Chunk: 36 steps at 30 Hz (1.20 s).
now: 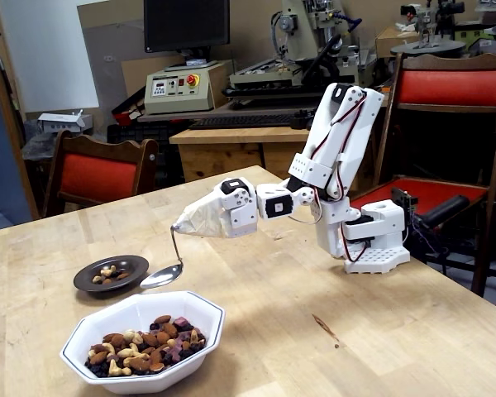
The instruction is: Use spoon to take food
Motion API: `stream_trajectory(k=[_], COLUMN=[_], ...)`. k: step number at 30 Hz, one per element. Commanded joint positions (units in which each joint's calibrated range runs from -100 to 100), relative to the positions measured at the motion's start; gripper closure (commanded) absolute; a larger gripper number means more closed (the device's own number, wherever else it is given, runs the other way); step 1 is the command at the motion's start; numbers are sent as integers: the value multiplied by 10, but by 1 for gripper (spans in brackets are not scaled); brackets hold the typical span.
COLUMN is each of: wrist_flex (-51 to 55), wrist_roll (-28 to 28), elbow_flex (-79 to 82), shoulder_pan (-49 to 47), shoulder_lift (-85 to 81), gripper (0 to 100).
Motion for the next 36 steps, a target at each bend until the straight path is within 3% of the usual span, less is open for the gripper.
stream_trajectory(k=[1,36], wrist_flex=[-10,-13], wrist_roll=[-2,-2], elbow_flex=[-12,-12], shoulder_pan=[-1,0], shoulder_lift=[-11,-17], gripper=[96,96])
